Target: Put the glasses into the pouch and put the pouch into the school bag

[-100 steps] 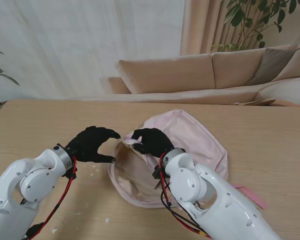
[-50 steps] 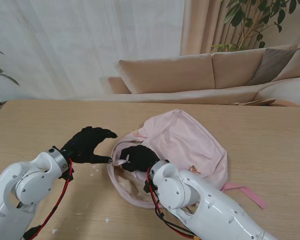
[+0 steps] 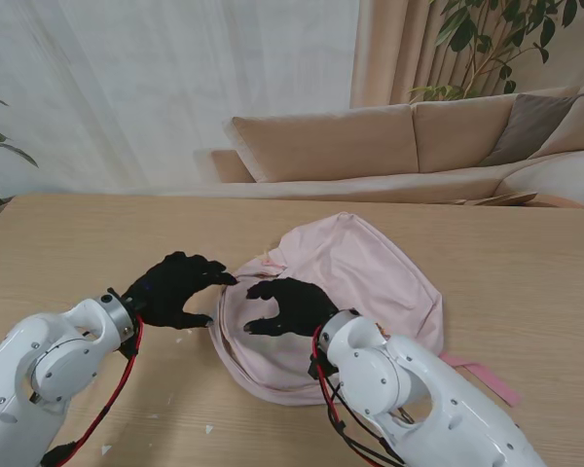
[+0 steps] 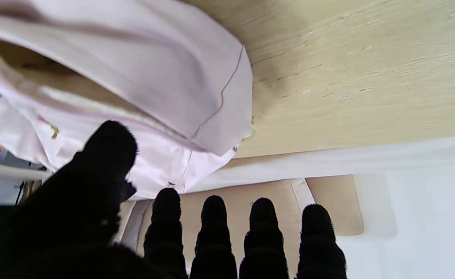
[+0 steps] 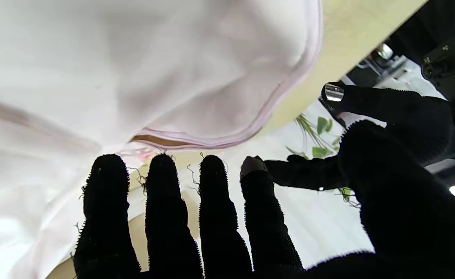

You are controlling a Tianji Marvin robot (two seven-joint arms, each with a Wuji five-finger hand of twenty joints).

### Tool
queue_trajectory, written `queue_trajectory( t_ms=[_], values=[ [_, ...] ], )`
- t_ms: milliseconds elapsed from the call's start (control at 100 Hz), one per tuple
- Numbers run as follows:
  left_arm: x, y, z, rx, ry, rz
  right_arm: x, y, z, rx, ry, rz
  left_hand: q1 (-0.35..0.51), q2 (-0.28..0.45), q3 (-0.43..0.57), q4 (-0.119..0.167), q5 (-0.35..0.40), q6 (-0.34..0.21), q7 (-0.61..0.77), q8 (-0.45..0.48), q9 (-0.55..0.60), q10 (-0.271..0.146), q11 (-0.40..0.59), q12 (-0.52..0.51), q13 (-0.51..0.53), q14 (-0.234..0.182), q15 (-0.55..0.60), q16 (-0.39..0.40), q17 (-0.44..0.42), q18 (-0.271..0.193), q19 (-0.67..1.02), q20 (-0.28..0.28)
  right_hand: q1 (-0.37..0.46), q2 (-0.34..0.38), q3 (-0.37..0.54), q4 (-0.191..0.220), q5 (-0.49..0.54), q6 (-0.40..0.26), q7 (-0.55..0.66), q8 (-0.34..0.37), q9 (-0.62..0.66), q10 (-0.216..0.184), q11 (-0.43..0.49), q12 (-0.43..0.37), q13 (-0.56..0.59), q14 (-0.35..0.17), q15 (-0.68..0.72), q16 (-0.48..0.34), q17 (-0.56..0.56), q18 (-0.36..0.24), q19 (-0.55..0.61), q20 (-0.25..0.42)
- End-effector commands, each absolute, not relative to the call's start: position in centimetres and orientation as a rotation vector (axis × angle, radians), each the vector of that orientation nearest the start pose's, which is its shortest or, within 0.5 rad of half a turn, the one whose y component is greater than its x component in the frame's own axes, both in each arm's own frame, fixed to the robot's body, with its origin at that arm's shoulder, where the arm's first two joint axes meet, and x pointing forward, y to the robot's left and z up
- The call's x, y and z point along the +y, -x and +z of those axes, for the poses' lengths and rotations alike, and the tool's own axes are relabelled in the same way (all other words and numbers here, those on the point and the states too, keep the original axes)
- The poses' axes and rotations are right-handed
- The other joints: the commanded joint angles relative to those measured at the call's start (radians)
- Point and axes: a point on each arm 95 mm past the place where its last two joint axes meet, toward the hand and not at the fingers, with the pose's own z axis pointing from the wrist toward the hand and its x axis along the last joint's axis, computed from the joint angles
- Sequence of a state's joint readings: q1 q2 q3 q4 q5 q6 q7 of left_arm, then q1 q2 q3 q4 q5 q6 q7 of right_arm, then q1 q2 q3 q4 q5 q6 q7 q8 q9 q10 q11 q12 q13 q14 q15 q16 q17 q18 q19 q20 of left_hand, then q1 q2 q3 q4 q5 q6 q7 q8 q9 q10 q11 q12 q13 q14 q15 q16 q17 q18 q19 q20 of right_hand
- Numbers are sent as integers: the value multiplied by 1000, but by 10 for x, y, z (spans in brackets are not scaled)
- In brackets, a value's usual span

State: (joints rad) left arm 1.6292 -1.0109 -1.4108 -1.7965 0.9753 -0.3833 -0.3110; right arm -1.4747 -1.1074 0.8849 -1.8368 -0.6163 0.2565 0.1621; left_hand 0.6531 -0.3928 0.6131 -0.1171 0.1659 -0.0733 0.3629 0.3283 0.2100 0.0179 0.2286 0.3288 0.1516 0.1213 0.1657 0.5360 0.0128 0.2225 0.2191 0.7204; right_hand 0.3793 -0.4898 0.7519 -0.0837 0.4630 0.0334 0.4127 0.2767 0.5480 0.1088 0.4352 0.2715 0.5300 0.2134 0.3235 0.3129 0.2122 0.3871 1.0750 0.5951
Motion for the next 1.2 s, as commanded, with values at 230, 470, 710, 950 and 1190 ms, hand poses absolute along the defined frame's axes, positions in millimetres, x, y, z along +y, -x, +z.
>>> queue_trajectory(
  t_ms=[230,470,710,950,1190],
  values=[
    [13,-380,-294,2013,922,-1406,84,-345,-296,1672,-1612,1445,142,-41,109,33,-9,-193,-72,-2,-54,-75,-111,15,-56,-52,-21,-15,-25,-55,-18,-11,23,161,-131,57,-71,-116,-13,7,-109,-85,-27,-24,-139,-39,-59,-28,-128,-46,-123,-1],
    [-3,-383,-311,1934,881,-1468,68,-346,-311,1690,-1527,1238,247,39,79,36,242,-174,282,126,-5,-70,40,67,-13,-43,43,30,18,-55,12,17,50,231,-176,81,-61,-122,-1,28,-86,-99,-13,-18,-111,-36,-44,-16,-106,-43,-114,23],
    [-13,-383,-320,1906,889,-1488,62,-355,-324,1710,-1560,1166,474,83,-258,13,474,-93,646,203,126,-85,185,73,18,-34,113,42,51,-45,44,39,46,246,-195,88,-67,-126,3,42,-91,-108,-5,-14,-97,-27,-36,-10,-90,-30,-103,27],
    [-14,-370,-323,1945,914,-1534,59,-375,-330,1687,-1605,1192,495,87,-283,22,493,-59,644,243,346,-148,241,137,86,-50,159,32,63,-41,68,45,51,216,-165,105,-28,-129,28,58,-43,-101,18,-4,-36,-33,-13,-8,-42,-35,-66,26],
    [-16,-354,-320,1989,923,-1585,66,-401,-330,1686,-1616,1268,474,68,-258,20,526,-57,608,284,728,-39,68,377,225,-42,240,44,96,-10,171,43,38,150,-27,78,21,-97,68,52,15,-85,53,12,58,-94,-14,-49,29,-98,-55,-57]
  ],
)
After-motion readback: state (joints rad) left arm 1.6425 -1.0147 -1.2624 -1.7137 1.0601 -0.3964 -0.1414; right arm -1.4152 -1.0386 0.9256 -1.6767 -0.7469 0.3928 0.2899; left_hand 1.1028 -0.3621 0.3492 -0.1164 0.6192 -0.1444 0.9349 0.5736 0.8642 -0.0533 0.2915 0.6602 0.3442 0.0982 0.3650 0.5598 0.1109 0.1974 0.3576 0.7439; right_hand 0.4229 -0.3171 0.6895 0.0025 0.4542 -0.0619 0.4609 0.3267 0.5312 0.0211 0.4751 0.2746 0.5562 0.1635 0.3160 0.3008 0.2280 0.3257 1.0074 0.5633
